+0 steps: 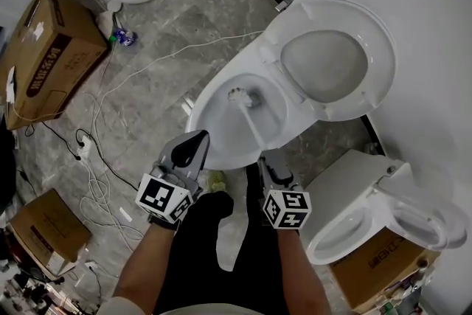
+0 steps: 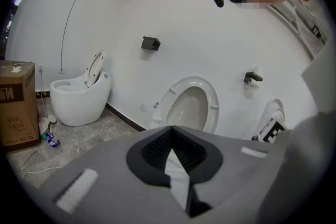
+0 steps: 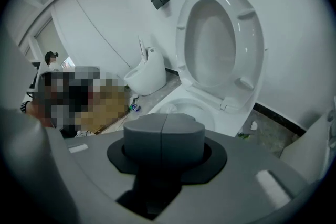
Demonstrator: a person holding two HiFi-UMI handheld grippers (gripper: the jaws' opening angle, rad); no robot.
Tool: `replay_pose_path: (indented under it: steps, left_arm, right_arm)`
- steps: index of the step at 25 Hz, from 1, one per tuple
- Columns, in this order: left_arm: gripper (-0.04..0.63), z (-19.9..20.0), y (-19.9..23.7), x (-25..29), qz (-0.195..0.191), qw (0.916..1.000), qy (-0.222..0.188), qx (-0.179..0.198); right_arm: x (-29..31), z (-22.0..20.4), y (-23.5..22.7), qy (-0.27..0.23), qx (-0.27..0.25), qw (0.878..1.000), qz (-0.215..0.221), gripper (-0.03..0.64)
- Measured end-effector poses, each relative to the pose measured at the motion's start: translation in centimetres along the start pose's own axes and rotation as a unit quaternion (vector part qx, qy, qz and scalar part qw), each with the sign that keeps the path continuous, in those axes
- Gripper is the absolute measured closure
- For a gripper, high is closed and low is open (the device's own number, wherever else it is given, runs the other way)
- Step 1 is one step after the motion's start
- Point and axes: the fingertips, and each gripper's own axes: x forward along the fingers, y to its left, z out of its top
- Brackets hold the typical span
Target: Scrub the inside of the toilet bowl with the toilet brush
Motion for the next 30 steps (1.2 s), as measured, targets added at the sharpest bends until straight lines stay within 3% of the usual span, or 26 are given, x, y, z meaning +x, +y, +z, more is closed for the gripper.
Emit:
replay_pose_path:
  steps: [7, 18, 30]
  left_arm:
    - [0.589, -4.6, 2.3, 2.9, 0.011, 0.9998, 0.017, -0.006]
    - [0.589, -7.3, 4.4, 3.9, 0.021, 0.9995, 0.023, -0.002]
    - [0.589, -7.6, 6.0, 1.2, 0.05, 0.9984, 0.022, -0.014]
  right_arm:
    - [6.6, -2.0, -2.7, 0.005, 0.061, 0.998, 0.002, 0.456]
    - [11.8, -1.9, -5.0, -0.031, 0.163, 0.986, 0.012, 0.456]
    - [12.1, -3.5, -0.6, 0.022, 0.049, 0.997, 0.055, 0.456]
